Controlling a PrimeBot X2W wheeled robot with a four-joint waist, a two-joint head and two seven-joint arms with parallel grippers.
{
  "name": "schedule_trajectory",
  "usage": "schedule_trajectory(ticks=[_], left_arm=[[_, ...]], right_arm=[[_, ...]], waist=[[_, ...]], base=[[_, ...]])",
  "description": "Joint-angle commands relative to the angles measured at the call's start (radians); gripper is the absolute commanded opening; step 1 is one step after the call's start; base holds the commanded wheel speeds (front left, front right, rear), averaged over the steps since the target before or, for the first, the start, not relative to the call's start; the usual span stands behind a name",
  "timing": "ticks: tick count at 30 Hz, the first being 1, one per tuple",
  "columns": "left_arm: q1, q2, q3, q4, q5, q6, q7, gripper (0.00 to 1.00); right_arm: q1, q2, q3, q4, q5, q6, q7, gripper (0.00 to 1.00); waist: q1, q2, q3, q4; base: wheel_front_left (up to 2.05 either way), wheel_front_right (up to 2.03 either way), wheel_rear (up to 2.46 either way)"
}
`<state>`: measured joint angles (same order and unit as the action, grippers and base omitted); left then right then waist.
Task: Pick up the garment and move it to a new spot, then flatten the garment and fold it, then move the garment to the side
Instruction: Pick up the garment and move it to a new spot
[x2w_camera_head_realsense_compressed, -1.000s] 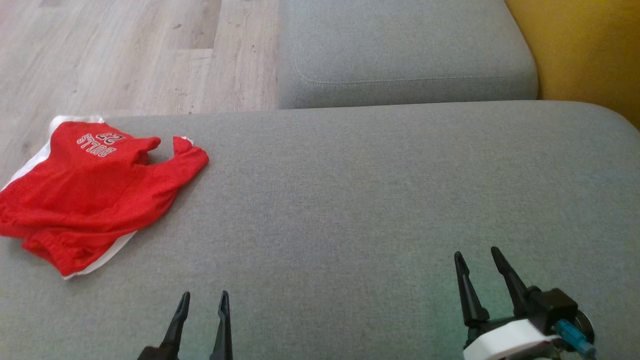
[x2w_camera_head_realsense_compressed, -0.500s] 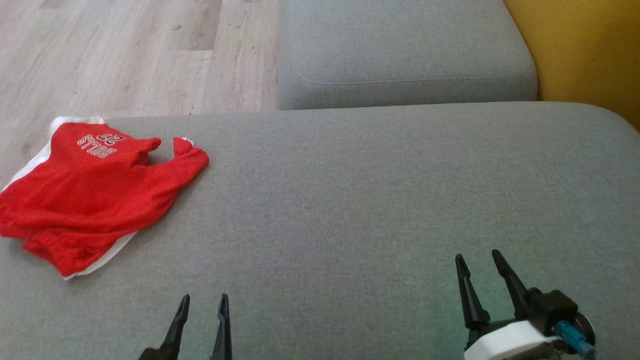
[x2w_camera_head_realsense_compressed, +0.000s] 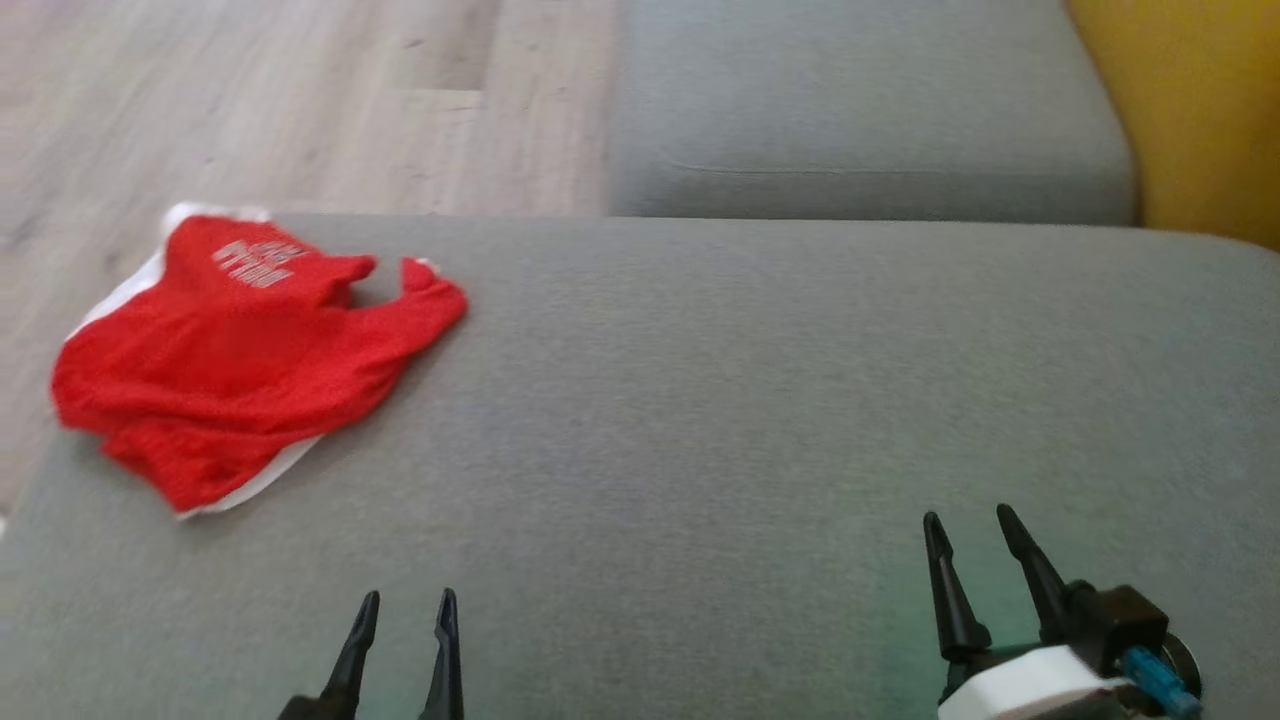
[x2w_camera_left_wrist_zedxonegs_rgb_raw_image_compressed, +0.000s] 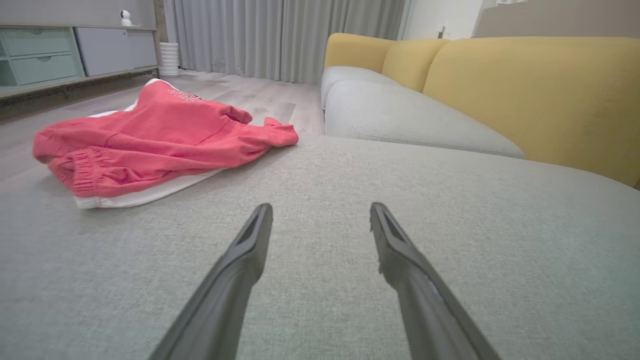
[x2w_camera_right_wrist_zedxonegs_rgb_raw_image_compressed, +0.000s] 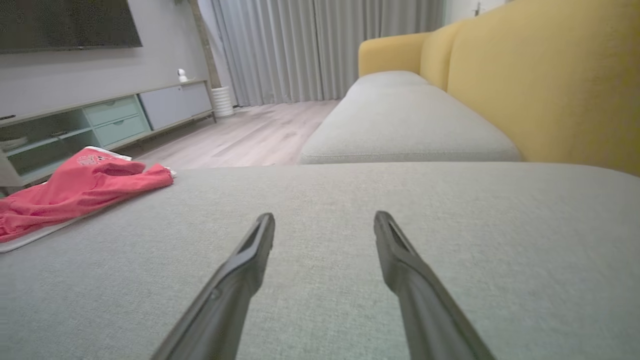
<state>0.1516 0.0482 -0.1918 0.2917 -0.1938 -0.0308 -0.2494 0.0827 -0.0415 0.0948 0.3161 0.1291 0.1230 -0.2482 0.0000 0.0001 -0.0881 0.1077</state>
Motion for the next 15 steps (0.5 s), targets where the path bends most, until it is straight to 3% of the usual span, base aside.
schedule_trajectory(ticks=[1,10,15], left_arm=[[-0.047,0.007,0.032,-0.025,0.002,0.003,-0.012,1.0],[-0.049,0.025,0.054,-0.034,0.003,0.009,-0.012,1.0],[-0.049,0.031,0.058,-0.036,0.002,0.009,-0.012,1.0]], right_arm=[[-0.021,-0.009,0.026,-0.034,0.007,0.008,-0.014,1.0],[-0.034,-0.009,0.042,-0.031,0.025,0.008,-0.014,1.0],[-0.037,-0.009,0.046,-0.033,0.032,0.008,-0.014,1.0]], waist=[[0.0,-0.0001,-0.001,0.058],[0.0,-0.0001,-0.001,0.213],[0.0,-0.0001,0.001,0.262]], base=[[0.0,0.0,0.0],[0.0,0.0,0.0],[0.0,0.0,0.0]])
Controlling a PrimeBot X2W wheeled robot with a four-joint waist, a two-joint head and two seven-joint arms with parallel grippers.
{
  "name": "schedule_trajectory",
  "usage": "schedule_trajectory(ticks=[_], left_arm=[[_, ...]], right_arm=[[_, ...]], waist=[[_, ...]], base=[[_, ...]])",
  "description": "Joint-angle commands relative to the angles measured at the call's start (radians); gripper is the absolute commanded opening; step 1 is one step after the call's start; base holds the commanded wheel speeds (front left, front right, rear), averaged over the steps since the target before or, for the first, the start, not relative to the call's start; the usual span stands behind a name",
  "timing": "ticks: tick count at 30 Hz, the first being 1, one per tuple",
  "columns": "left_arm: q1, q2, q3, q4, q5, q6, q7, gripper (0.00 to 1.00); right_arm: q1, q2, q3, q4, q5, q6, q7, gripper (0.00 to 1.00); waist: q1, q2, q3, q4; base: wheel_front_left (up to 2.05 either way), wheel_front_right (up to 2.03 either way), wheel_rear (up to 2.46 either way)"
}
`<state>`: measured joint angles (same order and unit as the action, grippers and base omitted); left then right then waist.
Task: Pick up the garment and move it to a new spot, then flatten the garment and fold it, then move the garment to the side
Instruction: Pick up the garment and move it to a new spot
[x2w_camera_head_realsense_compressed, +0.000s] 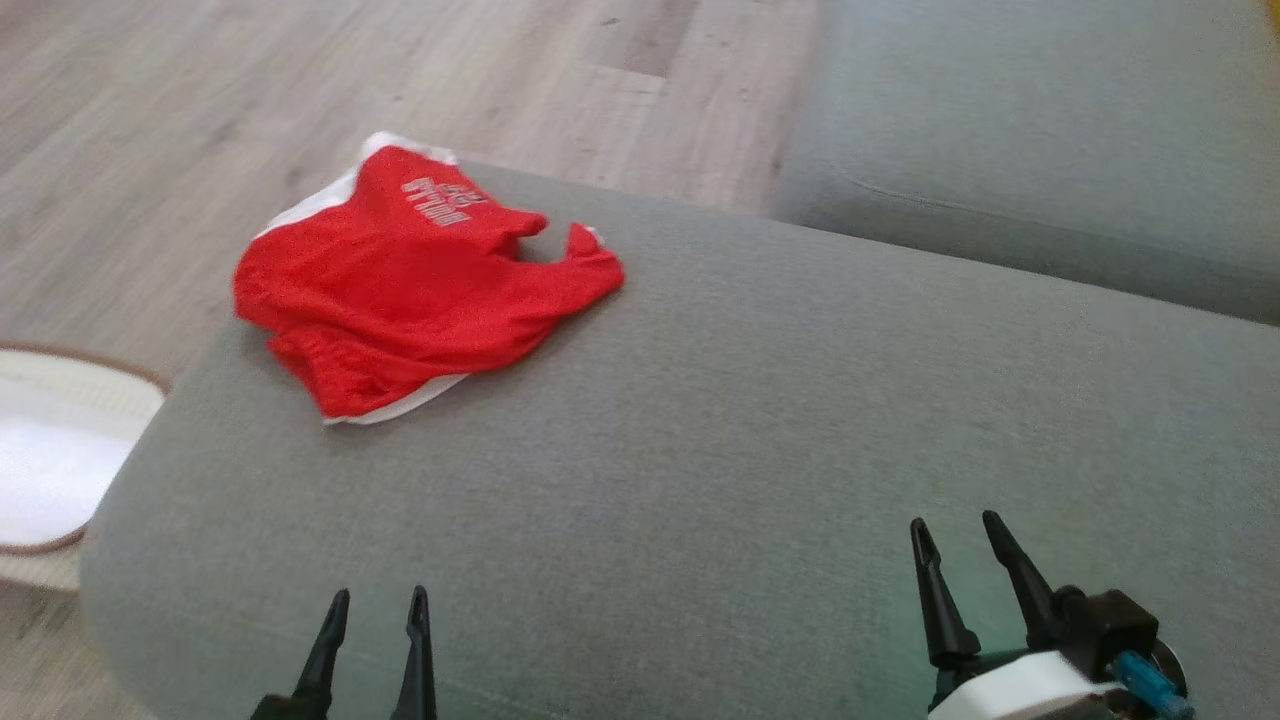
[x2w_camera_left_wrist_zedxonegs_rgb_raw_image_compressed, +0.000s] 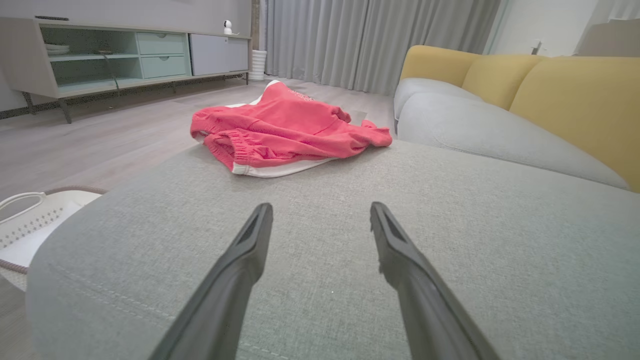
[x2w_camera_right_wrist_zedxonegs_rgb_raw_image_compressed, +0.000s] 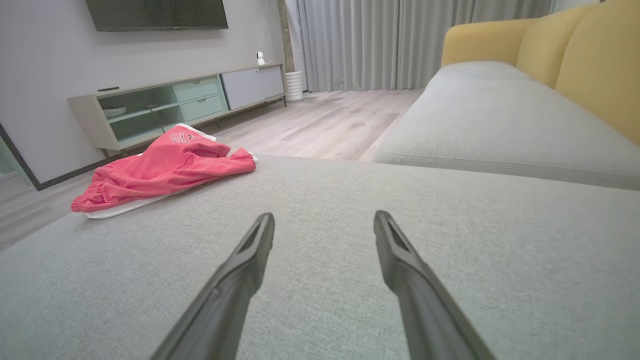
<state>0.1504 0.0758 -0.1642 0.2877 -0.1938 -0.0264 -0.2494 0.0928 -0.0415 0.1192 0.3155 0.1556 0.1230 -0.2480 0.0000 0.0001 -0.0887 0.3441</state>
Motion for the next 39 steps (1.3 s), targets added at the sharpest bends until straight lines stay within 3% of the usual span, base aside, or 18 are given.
schedule_trajectory(ticks=[1,9,18,23,30,34,39], left_arm=[[-0.049,0.004,0.03,-0.033,0.002,0.004,-0.012,1.0],[-0.05,0.01,0.032,-0.039,0.001,0.005,-0.012,1.0],[-0.061,0.031,0.069,-0.086,-0.014,0.014,-0.012,1.0],[-0.142,0.12,0.123,-0.179,-0.014,0.009,0.016,1.0],[-0.376,0.307,0.237,-0.341,-0.027,-0.018,0.138,1.0],[-0.502,0.396,0.269,-0.317,-0.034,-0.037,0.204,1.0],[-0.611,0.411,0.274,-0.17,-0.097,-0.054,0.275,1.0]], right_arm=[[-0.048,-0.009,0.023,-0.032,0.007,0.008,-0.014,1.0],[-0.057,-0.009,0.025,-0.027,0.014,0.008,-0.014,1.0],[-0.06,-0.009,0.011,-0.032,0.002,0.008,-0.014,1.0],[-0.063,-0.009,-0.006,-0.041,-0.028,0.008,-0.014,1.0],[-0.11,-0.009,-0.009,-0.062,-0.098,0.008,-0.014,1.0],[-0.157,-0.009,0.0,-0.065,-0.147,0.008,-0.014,1.0],[-0.205,-0.009,0.01,-0.059,-0.197,0.008,-0.014,1.0]], waist=[[0.0,-0.0001,0.002,0.035],[0.0,-0.0001,0.012,0.076],[0.0,-0.0001,0.03,0.063],[0.0,-0.0001,0.061,0.047],[0.0,-0.0001,0.167,0.005],[0.0,-0.0001,0.246,-0.026],[0.0,-0.0001,0.333,-0.052]], base=[[0.0,0.0,0.0],[0.0,0.0,0.0],[0.0,0.0,0.0],[0.0,0.0,0.0],[0.0,0.0,0.0],[0.0,0.0,0.0],[0.0,0.0,0.0]])
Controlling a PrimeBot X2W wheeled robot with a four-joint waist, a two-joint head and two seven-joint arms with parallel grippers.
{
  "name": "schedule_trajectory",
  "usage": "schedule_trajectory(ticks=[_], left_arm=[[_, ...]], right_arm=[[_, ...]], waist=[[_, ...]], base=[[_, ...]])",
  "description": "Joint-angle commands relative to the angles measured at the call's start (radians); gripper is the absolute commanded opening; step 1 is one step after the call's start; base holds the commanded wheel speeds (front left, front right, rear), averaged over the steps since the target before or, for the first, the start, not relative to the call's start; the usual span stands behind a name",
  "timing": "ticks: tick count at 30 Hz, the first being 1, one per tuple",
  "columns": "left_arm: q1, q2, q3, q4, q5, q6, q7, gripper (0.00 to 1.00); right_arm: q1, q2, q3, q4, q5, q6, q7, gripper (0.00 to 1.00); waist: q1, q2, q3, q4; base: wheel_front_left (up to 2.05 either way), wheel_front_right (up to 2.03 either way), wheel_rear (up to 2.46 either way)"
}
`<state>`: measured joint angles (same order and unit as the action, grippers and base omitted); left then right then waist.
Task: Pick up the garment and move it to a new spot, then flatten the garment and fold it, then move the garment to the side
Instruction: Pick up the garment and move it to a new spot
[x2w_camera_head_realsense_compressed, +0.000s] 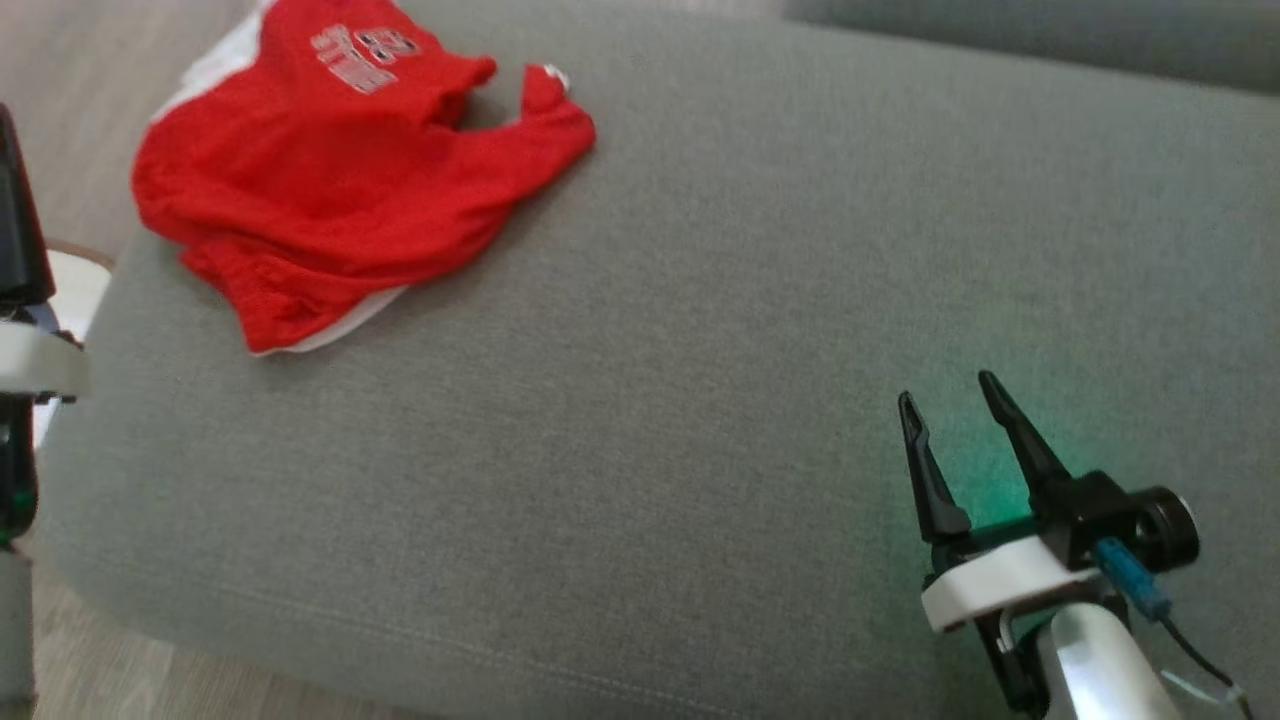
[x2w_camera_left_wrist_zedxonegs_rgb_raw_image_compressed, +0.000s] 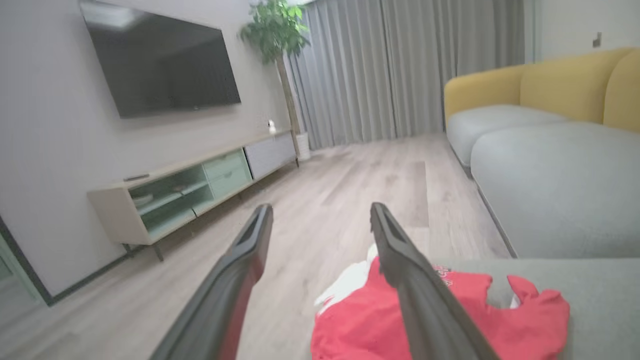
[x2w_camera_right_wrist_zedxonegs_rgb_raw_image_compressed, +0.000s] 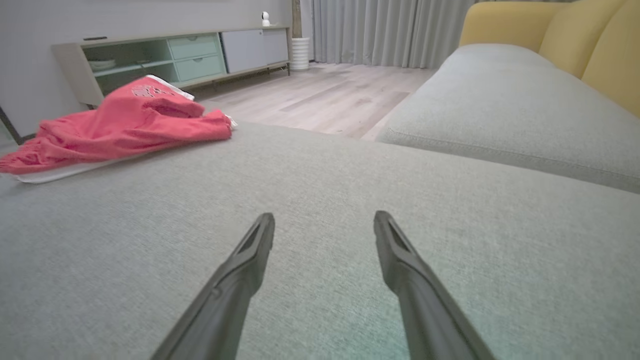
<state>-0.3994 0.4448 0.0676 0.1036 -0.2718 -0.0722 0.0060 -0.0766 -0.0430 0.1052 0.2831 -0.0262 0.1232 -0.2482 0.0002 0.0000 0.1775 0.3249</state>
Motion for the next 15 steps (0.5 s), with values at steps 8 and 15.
schedule_trajectory(ticks=[8,15], left_arm=[[-0.138,-0.02,-0.005,0.314,-0.1,-0.029,0.083,1.0],[-0.187,-0.07,-0.065,0.521,-0.144,-0.048,0.108,1.0]], right_arm=[[-0.074,-0.007,0.008,-0.034,-0.078,0.008,-0.007,1.0],[-0.091,-0.007,-0.001,-0.066,-0.113,0.008,0.015,1.0]], waist=[[-0.0002,0.0,0.168,-0.045],[-0.0002,0.0,0.231,-0.049]], base=[[0.0,0.0,0.0],[0.0,0.0,0.0]])
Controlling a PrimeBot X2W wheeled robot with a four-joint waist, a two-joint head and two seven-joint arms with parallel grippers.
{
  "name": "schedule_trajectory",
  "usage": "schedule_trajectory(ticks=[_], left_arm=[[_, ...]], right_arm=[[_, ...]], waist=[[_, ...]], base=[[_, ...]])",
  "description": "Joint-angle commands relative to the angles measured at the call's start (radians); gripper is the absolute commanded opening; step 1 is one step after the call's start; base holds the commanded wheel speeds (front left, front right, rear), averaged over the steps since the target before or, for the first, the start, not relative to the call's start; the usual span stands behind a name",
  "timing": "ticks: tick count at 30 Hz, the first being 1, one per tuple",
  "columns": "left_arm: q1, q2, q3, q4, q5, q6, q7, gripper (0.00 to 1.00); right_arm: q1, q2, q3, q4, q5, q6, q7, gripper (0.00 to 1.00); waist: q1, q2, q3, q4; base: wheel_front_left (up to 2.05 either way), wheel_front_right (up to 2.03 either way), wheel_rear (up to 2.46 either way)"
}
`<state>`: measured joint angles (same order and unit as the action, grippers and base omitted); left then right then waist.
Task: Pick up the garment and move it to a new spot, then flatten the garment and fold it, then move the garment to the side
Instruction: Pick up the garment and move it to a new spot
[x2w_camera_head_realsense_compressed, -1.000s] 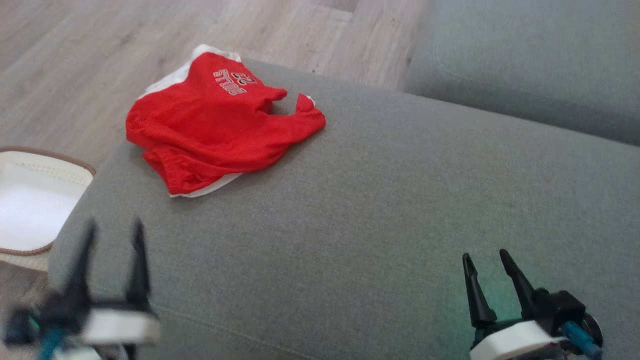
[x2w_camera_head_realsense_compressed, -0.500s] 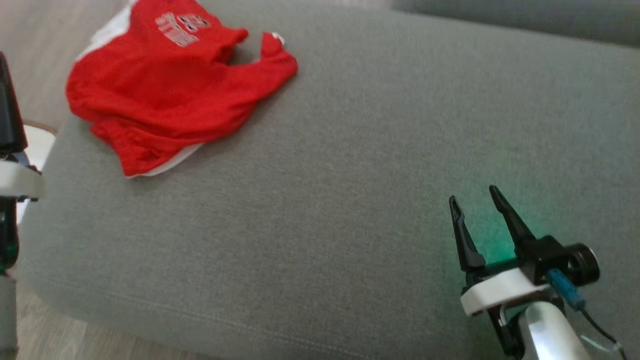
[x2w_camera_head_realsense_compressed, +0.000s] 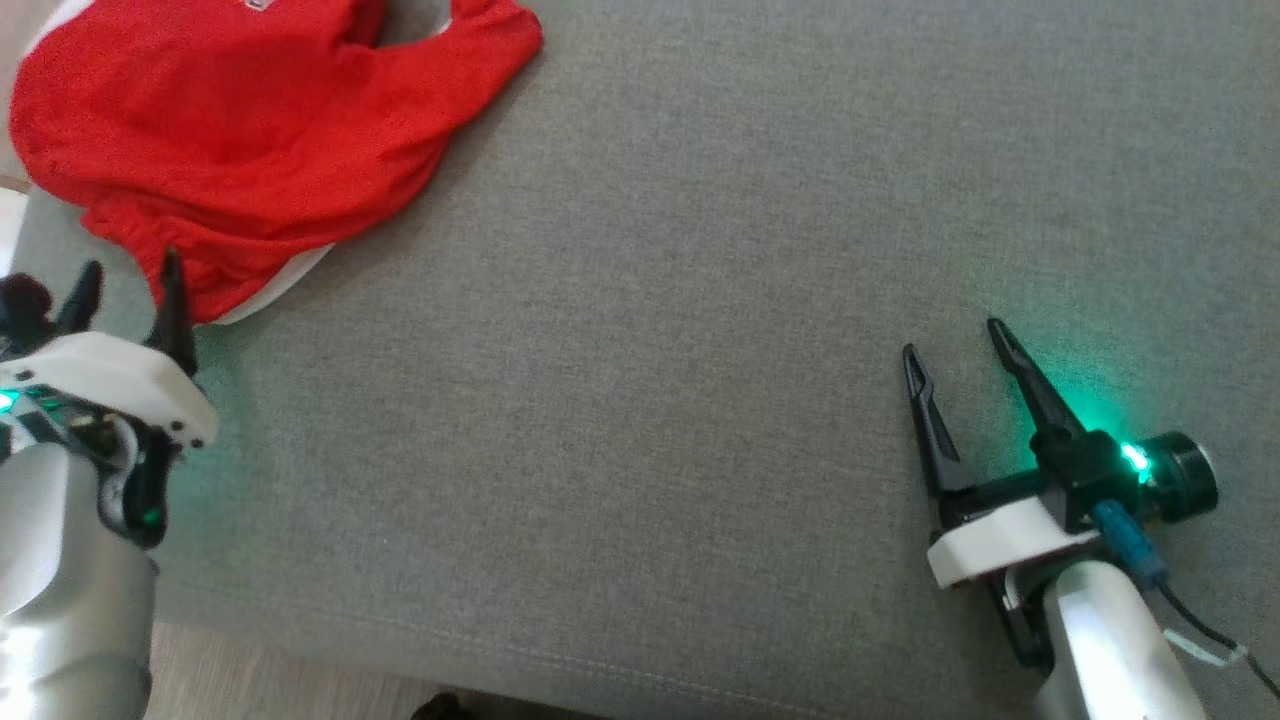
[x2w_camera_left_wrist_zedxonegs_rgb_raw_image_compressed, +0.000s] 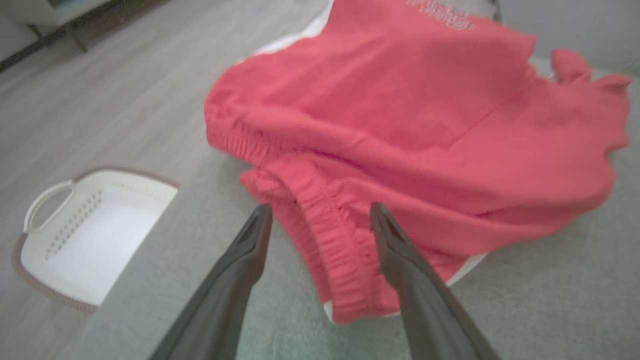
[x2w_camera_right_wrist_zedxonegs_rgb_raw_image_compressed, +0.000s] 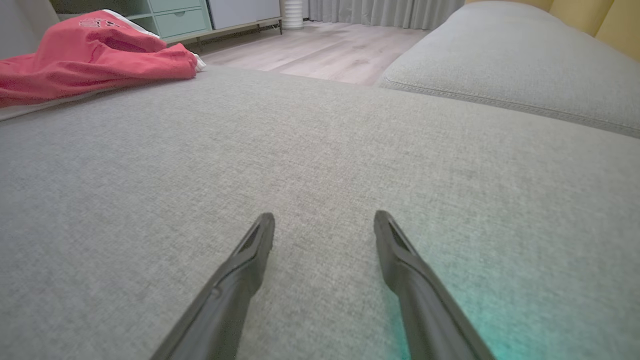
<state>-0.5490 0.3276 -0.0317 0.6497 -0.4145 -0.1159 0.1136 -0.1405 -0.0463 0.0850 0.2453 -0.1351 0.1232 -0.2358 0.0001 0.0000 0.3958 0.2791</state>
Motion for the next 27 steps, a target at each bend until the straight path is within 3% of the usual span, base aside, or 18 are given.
schedule_trajectory(ticks=[1,7,8,9,11,12,19,27], left_arm=[[-0.046,0.042,0.025,0.003,-0.006,-0.006,0.006,1.0],[-0.087,0.023,-0.004,0.136,-0.056,-0.012,0.046,1.0],[-0.092,0.023,-0.012,0.148,-0.063,-0.013,0.05,0.9],[-0.096,0.023,-0.019,0.155,-0.07,-0.013,0.049,0.59],[-0.105,0.03,-0.033,0.153,-0.08,-0.014,0.025,0.07],[-0.109,0.036,-0.038,0.148,-0.084,-0.014,0.007,0.0],[-0.107,0.122,-0.091,0.084,-0.1,-0.015,-0.06,0.0],[-0.142,0.245,-0.141,-0.096,-0.08,-0.015,-0.028,0.0]], right_arm=[[-0.029,-0.004,0.017,-0.033,-0.009,0.008,0.005,1.0],[-0.032,-0.004,0.012,-0.051,-0.015,0.008,0.015,1.0],[-0.03,-0.004,0.012,-0.053,-0.013,0.008,0.016,1.0],[-0.029,-0.004,0.012,-0.053,-0.011,0.008,0.016,1.0],[-0.027,-0.004,0.011,-0.051,-0.004,0.008,0.014,1.0],[-0.027,-0.004,0.01,-0.049,0.0,0.008,0.012,1.0],[-0.03,-0.004,0.014,-0.011,0.044,0.008,-0.006,1.0],[-0.005,-0.004,0.012,0.05,0.121,0.008,-0.023,1.0]], waist=[[-0.0001,0.0,0.018,-0.005],[-0.0001,0.0,0.037,-0.023],[-0.0001,0.0,0.037,-0.025],[-0.0001,0.0,0.036,-0.028],[-0.0001,0.0,0.032,-0.034],[-0.0001,0.0,0.028,-0.036],[-0.0001,0.0,-0.037,-0.049],[-0.0001,0.0,-0.175,-0.075]], base=[[0.0,0.0,0.0],[0.0,0.0,0.0],[0.0,0.0,0.0],[0.0,0.0,0.0],[0.0,0.0,0.0],[0.0,0.0,0.0],[0.0,0.0,0.0],[0.0,0.0,0.0]])
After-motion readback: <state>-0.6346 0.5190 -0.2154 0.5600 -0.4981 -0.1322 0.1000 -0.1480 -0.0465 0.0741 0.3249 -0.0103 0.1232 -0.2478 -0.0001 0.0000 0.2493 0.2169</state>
